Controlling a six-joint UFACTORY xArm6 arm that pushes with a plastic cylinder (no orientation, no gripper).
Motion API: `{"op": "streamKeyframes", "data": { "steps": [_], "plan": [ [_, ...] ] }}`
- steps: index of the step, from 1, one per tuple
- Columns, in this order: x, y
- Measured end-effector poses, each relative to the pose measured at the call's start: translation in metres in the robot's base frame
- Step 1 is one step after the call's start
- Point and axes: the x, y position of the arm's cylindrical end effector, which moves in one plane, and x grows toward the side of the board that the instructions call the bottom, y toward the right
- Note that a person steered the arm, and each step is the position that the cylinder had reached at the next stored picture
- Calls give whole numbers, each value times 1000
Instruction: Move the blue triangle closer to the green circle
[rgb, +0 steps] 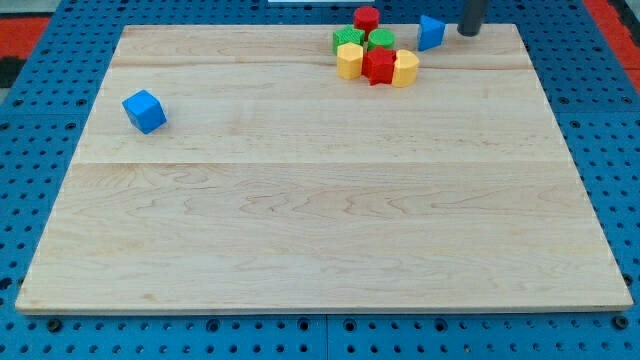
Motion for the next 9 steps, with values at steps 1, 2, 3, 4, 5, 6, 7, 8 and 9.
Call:
{"op": "streamKeyframes", "data": {
  "steps": [1,2,3,4,5,6,7,8,9],
  "plan": [
    [-3,-22],
    [-3,-20],
    [-3,-17],
    [-3,-17],
    [0,-17],
    [12,-19],
    [19,-36],
    [25,-42],
    [29,-42]
  ]
}}
